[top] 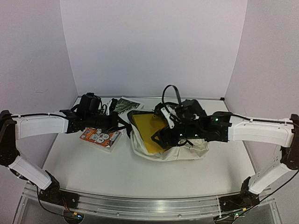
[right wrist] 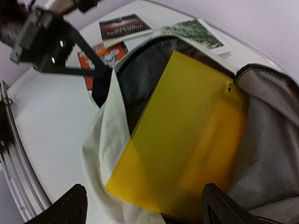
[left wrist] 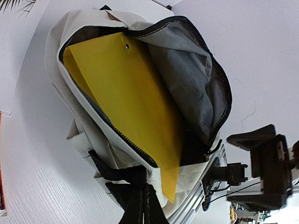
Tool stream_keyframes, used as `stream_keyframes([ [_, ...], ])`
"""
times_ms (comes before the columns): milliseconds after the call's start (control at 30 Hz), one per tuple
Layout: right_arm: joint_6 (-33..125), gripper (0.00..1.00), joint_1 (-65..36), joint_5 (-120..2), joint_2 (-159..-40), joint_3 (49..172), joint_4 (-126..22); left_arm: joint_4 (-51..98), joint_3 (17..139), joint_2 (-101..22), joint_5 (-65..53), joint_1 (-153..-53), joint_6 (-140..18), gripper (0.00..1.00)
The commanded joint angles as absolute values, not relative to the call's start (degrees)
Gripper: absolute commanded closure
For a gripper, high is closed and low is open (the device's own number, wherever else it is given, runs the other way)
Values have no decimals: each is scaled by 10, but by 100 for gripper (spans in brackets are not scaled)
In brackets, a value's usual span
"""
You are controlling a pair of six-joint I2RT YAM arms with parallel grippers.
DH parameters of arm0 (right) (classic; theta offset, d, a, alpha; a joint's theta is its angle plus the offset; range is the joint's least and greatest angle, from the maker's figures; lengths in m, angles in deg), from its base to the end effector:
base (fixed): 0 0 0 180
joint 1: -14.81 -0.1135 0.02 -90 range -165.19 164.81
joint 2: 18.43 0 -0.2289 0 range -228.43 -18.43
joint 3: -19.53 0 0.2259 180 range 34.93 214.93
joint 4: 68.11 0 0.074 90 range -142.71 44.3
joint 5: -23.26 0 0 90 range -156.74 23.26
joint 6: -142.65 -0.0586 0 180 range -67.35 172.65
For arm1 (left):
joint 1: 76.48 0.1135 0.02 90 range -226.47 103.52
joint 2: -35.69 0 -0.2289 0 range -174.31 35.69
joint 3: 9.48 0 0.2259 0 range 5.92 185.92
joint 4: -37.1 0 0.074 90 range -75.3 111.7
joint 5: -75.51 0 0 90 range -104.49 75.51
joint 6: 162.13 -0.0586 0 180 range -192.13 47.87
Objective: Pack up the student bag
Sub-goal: Adjust the student bag at the center of the board.
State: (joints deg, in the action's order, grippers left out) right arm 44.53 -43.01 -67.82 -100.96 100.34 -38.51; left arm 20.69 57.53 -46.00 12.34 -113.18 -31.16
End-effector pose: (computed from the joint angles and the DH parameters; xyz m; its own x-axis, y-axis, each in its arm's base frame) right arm 0.1763 0.2781 0.2648 -0.3924 -0.3584 -0.8471 -0.7902 0.6028 0.1110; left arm 0.2356 -0.2086 0.2175 -0.8655 -0.0846 -0.4938 0.3652 0.5681 -0.7375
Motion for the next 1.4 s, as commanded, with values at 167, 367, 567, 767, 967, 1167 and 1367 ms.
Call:
stream_keyframes([
  [167,522,14,-495,-762,-1116,1058,-332,226,599,-421,124,-1126,-315,100],
  [367,548,14,-507,-808,-1153,1064,-331,190,605,-422,108,-1126,-324,100],
  [567,563,14,-514,-842,-1190,1069,-331,186,601,-421,107,-1125,-322,100],
  [767,550,15,-517,-930,-1227,1080,-349,183,594,-414,105,-1125,-320,100],
  [967,549,15,-519,-871,-1208,1071,-362,176,580,-408,94,-1125,-314,100],
  [1167,559,11,-523,-848,-1165,1028,-348,169,580,-405,74,-1122,-305,100],
  [1367,562,11,-535,-853,-1176,1024,-331,166,579,-402,74,-1121,-305,100],
])
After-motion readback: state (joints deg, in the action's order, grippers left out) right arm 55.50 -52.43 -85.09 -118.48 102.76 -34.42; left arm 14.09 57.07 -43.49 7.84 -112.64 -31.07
